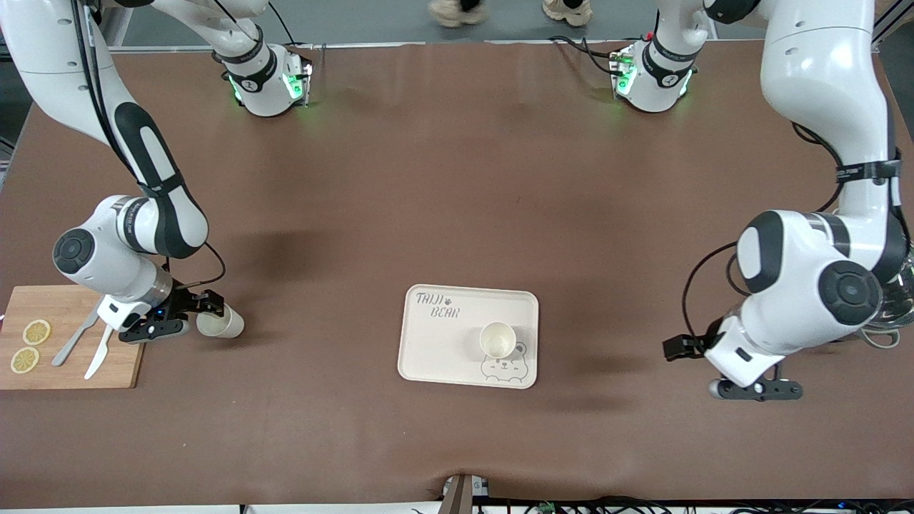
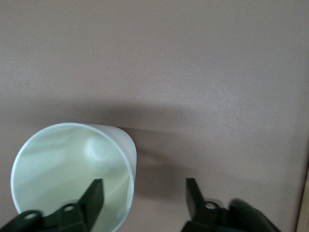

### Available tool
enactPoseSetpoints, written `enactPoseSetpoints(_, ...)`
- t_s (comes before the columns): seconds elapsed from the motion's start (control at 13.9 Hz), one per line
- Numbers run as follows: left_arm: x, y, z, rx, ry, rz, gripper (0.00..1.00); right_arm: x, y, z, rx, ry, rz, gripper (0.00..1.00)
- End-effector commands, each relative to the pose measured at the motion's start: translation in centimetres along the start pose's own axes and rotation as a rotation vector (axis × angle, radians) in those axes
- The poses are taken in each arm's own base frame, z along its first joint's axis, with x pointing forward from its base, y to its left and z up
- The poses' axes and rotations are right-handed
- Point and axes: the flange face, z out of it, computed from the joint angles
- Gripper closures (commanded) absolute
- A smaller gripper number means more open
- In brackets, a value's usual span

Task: Place white IKEA cup upright on tray with both arms
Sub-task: 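Grasp the second white cup with the right gripper while the left withdraws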

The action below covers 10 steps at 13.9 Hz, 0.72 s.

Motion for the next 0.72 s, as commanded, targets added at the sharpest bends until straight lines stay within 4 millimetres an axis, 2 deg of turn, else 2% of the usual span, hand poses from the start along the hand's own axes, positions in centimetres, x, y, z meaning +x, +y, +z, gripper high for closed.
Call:
enactPoseSetpoints(0.0, -1.6, 0.7, -2.5, 0.002, -0.055, 0.007, 0.0, -0.3, -0.2, -0.3, 0.008, 0.011, -0.006, 0.53)
enactPoseSetpoints(0.07, -2.3, 0.5, -4.0, 0.004, -0.089, 0.008, 0.0, -0.4, -0.2, -0.3, 0.008, 0.009, -0.005, 0.63)
enactPoseSetpoints(0.22, -3.9, 0.2, -8.5, 0.002, -0.122, 0.021, 0.0, -0.3, -0.4, -0.3, 0.01, 0.007, -0.008, 0.79)
enactPoseSetpoints(0.36, -5.7, -1.6, -12.9, -0.003, -0.153, 0.037, 0.0, -0.2, -0.5, -0.3, 0.012, 0.004, -0.008, 0.96)
enactPoseSetpoints(0.43, -6.5, -2.2, -15.3, -0.007, -0.143, 0.055, 0.0, -0.2, -0.4, -0.4, 0.011, 0.005, -0.005, 1.0)
enactPoseSetpoints(0.5, -7.6, -2.7, -17.5, -0.009, -0.139, 0.054, 0.0, -0.1, -0.4, -0.6, 0.012, 0.002, -0.002, 1.0)
enactPoseSetpoints(0.65, -9.8, -3.3, -20.8, -0.013, -0.131, 0.059, 0.0, 0.3, -0.7, -1.1, 0.023, -0.017, -0.004, 1.0)
